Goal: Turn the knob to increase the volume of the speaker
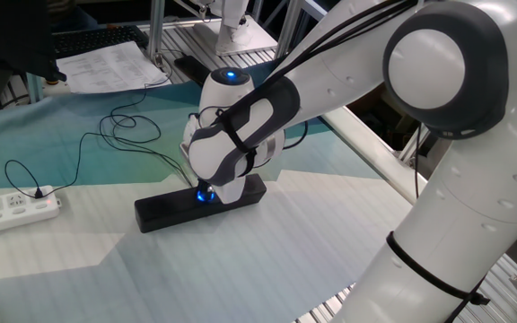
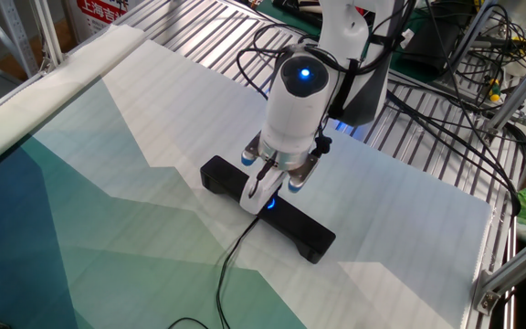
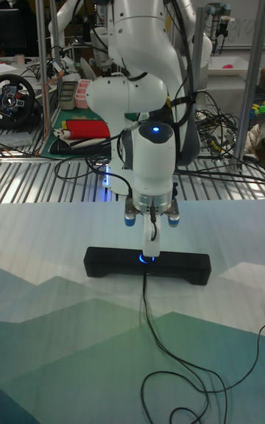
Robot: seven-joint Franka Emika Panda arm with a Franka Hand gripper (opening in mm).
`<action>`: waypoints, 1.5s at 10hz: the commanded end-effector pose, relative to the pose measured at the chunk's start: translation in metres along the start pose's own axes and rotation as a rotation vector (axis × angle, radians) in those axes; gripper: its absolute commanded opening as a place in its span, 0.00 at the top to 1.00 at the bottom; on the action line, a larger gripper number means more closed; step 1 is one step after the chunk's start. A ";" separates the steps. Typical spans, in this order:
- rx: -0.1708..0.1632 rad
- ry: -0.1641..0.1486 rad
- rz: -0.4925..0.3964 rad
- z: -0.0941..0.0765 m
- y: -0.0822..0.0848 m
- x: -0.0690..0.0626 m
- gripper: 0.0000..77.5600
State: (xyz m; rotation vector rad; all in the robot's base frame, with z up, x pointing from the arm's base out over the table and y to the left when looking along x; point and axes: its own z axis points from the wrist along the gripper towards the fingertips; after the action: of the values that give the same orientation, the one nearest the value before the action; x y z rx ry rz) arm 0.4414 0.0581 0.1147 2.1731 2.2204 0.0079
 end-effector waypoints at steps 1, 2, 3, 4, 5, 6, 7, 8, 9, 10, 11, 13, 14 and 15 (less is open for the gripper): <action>-0.026 0.004 0.115 -0.001 0.001 0.000 0.99; -0.034 0.006 0.141 -0.001 0.001 0.000 0.99; -0.040 0.006 0.160 -0.001 0.001 0.000 0.99; -0.047 0.008 0.194 -0.001 0.001 0.000 0.99; -0.050 0.008 0.215 -0.001 0.001 0.000 0.99; -0.057 0.009 0.245 -0.001 0.001 0.000 0.99; -0.061 0.010 0.270 -0.001 0.001 0.000 0.99; -0.061 0.010 0.283 -0.001 0.001 0.000 0.99; -0.059 0.009 0.287 -0.001 0.001 0.000 0.99; -0.058 0.009 0.292 -0.001 0.001 0.000 0.99; -0.058 0.009 0.297 -0.001 0.001 0.000 0.99; -0.059 0.004 0.269 -0.001 0.001 0.000 0.99; -0.058 0.009 0.250 -0.001 0.001 0.000 0.99; -0.058 0.009 0.249 -0.001 0.001 0.000 0.99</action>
State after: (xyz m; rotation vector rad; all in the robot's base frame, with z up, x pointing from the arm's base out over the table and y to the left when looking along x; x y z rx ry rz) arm 0.4411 0.0583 0.1147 2.4401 1.8689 0.0833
